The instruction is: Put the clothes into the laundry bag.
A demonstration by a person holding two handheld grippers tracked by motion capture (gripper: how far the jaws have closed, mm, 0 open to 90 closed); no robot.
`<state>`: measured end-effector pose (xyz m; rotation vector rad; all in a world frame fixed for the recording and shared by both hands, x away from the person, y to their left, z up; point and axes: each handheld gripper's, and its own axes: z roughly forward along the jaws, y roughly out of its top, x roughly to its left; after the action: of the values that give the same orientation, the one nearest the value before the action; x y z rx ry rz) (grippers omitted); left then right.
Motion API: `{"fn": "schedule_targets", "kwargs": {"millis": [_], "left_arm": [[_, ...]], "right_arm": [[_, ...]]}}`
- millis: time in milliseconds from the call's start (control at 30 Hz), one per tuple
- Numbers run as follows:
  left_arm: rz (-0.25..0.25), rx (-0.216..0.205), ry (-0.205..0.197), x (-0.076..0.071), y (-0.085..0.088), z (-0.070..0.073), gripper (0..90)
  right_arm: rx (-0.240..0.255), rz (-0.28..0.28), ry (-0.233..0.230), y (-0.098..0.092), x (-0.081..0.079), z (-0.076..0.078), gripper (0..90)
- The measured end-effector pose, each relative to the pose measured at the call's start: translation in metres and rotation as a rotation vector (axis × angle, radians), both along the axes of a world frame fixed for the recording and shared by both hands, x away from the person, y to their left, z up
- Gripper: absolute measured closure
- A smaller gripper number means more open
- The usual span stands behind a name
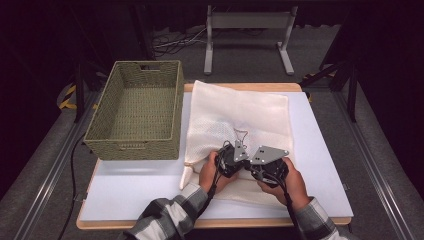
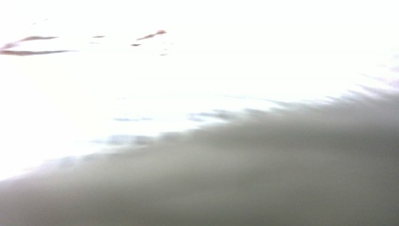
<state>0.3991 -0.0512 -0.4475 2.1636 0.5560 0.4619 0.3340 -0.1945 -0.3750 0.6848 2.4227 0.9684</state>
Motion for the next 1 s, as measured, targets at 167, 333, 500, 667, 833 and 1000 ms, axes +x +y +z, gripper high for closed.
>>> {"fn": "schedule_targets", "kwargs": {"millis": [167,333,500,667,833,1000], "left_arm": [[0.054,0.003,0.001,0.004,0.001,-0.001,90.0],[0.110,0.012,-0.017,0.009,0.007,0.000,90.0],[0.091,0.001,0.002,0.006,0.008,0.001,88.9],[0.028,-0.015,0.007,0.000,0.009,0.004,87.0],[-0.017,-0.022,0.018,-0.012,0.012,0.006,86.1],[-0.042,-0.015,0.004,-0.021,0.019,0.013,85.8]], "right_arm": [[0.000,0.009,0.001,0.001,-0.001,-0.001,88.8],[-0.012,0.015,-0.005,0.002,-0.002,-0.001,88.8],[-0.012,0.012,-0.005,0.002,-0.002,-0.001,88.7],[-0.007,0.007,-0.019,0.000,-0.001,0.000,88.7],[-0.003,0.001,-0.029,0.000,-0.002,0.001,88.7],[0.009,-0.002,-0.031,-0.002,-0.002,0.003,88.5]]}}
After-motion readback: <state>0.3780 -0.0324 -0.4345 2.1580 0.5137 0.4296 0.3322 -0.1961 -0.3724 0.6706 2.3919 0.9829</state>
